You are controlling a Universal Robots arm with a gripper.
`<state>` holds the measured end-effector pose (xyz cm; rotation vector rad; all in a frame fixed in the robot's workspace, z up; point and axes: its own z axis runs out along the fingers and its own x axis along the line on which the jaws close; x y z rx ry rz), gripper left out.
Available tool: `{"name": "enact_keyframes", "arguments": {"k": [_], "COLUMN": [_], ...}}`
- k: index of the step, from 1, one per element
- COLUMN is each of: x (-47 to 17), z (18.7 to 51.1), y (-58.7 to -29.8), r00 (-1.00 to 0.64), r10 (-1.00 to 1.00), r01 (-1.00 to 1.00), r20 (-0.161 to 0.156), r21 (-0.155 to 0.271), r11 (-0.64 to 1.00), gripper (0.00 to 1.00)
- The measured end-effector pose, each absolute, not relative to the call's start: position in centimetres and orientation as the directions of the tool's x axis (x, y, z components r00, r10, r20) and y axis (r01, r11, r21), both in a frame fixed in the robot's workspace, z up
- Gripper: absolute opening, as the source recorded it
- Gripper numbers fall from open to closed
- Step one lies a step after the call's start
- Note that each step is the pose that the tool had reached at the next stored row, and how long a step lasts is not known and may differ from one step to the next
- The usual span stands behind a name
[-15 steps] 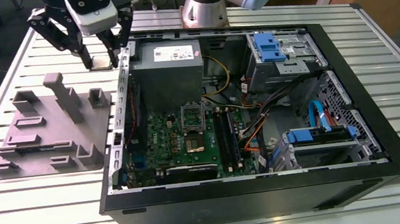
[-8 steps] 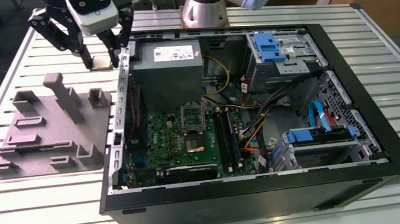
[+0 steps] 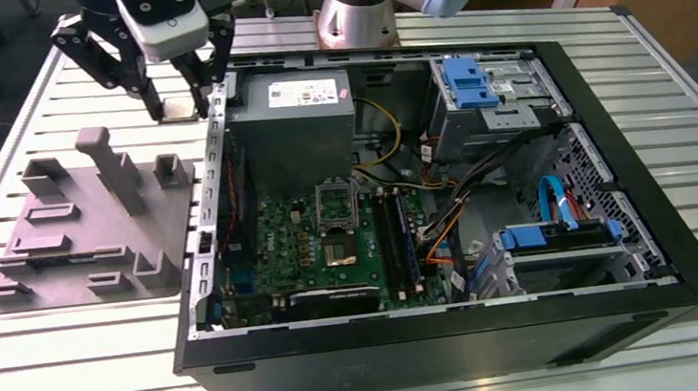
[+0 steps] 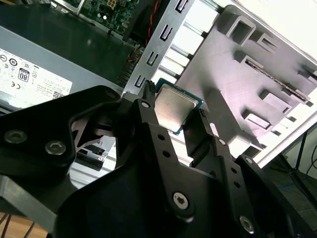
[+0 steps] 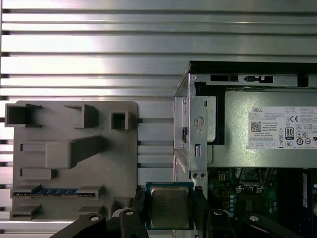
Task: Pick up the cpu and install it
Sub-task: 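Pick up the cpu and move it towards the insertion slot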
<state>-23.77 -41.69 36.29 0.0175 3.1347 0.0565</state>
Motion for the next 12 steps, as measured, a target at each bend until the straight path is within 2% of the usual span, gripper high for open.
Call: {"name": "enact_keyframes", "arguments": {"k": [12], "x": [-23.19], "z": [36.28], "y": [-41.69], "r00": [-1.000], "r10": [0.011], "r01": [0.011], "r20": [-0.006], "r21": [0.036], "r11": [0.999], "gripper": [0.47]}}
